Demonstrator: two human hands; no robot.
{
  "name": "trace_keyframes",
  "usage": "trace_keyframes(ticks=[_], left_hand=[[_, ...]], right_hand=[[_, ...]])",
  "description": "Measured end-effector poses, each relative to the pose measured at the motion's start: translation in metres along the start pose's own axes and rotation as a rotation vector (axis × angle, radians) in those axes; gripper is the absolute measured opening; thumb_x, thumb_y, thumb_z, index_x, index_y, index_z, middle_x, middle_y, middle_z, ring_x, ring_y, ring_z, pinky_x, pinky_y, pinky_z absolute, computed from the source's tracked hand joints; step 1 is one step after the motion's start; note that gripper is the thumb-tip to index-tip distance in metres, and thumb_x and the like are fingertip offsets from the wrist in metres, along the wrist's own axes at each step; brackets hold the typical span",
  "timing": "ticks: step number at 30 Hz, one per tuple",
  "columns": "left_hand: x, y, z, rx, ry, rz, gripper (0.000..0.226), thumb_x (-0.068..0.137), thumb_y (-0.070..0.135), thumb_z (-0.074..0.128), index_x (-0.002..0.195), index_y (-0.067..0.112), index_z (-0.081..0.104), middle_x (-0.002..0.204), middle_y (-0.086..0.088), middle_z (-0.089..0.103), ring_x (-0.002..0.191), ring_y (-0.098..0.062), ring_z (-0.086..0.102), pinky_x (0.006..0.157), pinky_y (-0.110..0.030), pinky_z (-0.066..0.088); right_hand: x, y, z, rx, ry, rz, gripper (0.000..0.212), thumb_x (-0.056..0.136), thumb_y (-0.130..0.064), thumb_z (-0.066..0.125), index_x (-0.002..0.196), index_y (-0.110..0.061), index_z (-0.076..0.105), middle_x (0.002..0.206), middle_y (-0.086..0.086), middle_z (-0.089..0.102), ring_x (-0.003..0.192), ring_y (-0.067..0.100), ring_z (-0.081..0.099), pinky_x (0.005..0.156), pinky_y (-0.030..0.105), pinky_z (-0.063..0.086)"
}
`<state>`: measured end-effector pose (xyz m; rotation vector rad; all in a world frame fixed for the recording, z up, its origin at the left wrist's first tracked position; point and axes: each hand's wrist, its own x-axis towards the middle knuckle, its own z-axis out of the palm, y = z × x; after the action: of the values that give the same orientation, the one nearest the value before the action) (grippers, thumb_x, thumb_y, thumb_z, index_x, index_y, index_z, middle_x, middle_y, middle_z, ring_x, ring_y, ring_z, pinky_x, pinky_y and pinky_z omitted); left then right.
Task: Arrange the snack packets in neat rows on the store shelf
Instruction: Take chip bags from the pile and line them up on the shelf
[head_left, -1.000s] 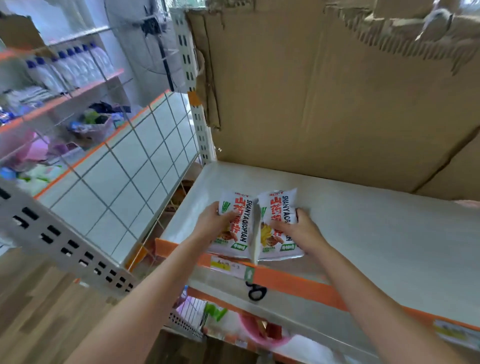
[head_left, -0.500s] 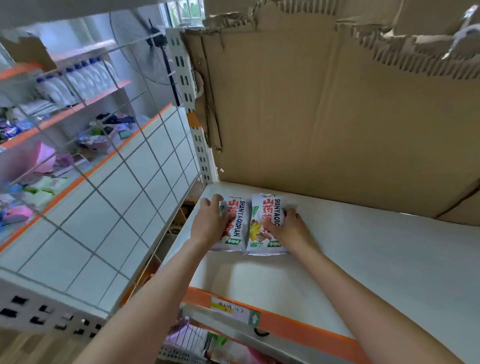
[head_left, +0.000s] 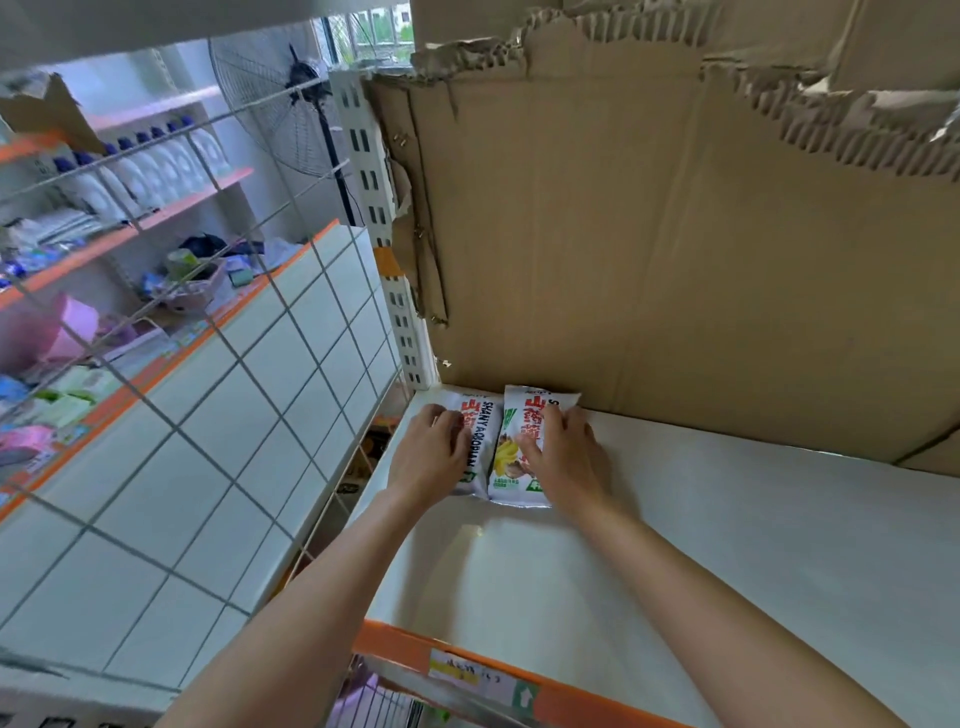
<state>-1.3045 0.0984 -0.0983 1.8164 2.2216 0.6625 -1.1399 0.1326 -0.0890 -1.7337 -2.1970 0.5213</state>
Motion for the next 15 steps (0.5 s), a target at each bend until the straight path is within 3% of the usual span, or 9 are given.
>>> trace_keyframes(ticks=[9, 15], left_hand=[[0.015, 0.0, 0.001, 0.063, 0.002, 0.07, 0.03, 0.095, 0.021, 0.046, 0.116, 0.001, 0.055, 0.119, -0.016, 0.051, 0.108, -0.031, 0.05, 0.086, -0.04, 0.046], [0.011, 0.011, 0.002, 0.153, 0.064, 0.097, 0.024, 0.092, 0.019, 0.049, 0.102, 0.0, 0.06, 0.109, -0.018, 0.055, 0.102, -0.037, 0.05, 0.079, -0.041, 0.04]], right_hand=[[0.003, 0.002, 0.0, -0.133, -0.012, -0.017, 0.048, 0.095, -0.047, 0.038, 0.13, -0.014, 0.036, 0.128, 0.014, 0.041, 0.115, 0.031, 0.046, 0.085, 0.04, 0.043], [-0.003, 0.002, -0.005, -0.125, -0.029, 0.0, 0.048, 0.097, -0.046, 0.036, 0.132, -0.014, 0.034, 0.132, 0.014, 0.039, 0.117, 0.031, 0.045, 0.089, 0.04, 0.041]])
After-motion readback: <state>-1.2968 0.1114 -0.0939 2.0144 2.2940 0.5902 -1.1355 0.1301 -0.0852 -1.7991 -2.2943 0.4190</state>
